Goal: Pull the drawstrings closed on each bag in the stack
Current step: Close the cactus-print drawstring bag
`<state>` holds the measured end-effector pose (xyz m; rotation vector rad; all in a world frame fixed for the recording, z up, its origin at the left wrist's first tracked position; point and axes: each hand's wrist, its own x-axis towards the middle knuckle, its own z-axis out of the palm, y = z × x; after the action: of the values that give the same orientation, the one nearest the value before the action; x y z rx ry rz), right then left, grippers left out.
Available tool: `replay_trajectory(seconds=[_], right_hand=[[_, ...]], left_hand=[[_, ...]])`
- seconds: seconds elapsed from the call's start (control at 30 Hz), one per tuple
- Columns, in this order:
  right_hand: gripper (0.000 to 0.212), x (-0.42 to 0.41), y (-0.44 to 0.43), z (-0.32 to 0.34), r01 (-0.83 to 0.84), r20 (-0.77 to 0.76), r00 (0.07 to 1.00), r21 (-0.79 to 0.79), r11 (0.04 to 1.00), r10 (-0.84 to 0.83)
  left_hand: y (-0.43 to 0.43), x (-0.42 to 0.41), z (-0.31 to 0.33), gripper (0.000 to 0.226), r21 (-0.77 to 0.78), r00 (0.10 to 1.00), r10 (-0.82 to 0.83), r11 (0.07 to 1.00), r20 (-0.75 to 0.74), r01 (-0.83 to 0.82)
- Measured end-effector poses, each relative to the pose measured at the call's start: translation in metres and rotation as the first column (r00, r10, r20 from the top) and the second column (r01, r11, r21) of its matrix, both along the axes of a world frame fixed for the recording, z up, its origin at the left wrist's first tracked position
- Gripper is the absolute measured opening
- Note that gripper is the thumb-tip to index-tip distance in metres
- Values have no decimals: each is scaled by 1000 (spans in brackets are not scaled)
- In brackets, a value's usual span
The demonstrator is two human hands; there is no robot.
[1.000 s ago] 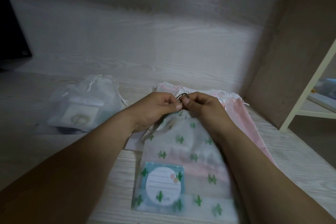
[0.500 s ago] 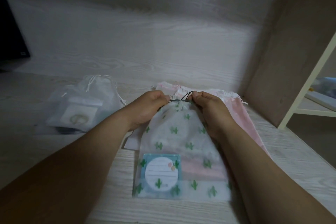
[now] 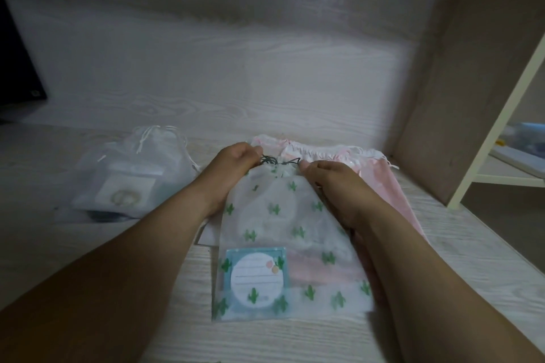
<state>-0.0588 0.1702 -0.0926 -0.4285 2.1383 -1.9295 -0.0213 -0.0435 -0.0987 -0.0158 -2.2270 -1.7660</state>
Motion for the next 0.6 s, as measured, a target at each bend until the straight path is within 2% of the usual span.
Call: replay_trajectory(seconds=[0.07, 0.13, 0.17, 0.27, 0.3, 0.37, 0.43, 0.5, 0.6], right_hand=[[44, 0, -1, -2, 41, -95, 995, 47, 998, -37], [39, -2, -1, -2, 109, -201, 975, 83, 991, -90], [37, -3, -1, -2, 147, -254, 960, 99, 984, -118], [32, -6, 0, -1, 274, -391, 896, 119, 954, -209], [29, -8, -1, -2, 308, -430, 872, 111, 945, -234], [27, -11, 0, -4, 363, -466, 836, 76, 929, -288], [27, -9, 1, -5, 378, -463, 827, 37, 925, -319], [36, -4, 3, -1, 364, -404, 863, 81, 928, -304], [61, -3, 5, 12, 228, -184, 964, 197, 953, -193]], left_hand=[[2, -1, 3, 32, 36, 998, 51, 998, -24, -50], [4, 3, 9, 42, 130, 998, 54, 990, 12, -55], [3, 7, 13, 50, 125, 998, 32, 991, 59, -40], [2, 24, 17, 65, -73, 973, -48, 995, 224, 66], [1, 28, 16, 66, -100, 965, -64, 991, 254, 92], [6, 34, 16, 54, -49, 959, -98, 992, 266, 115], [12, 33, 17, 36, -27, 975, -91, 995, 203, 99], [17, 28, 19, 32, -118, 993, 1, 993, 115, 13], [14, 22, 23, 33, -182, 989, 148, 973, 32, -139]])
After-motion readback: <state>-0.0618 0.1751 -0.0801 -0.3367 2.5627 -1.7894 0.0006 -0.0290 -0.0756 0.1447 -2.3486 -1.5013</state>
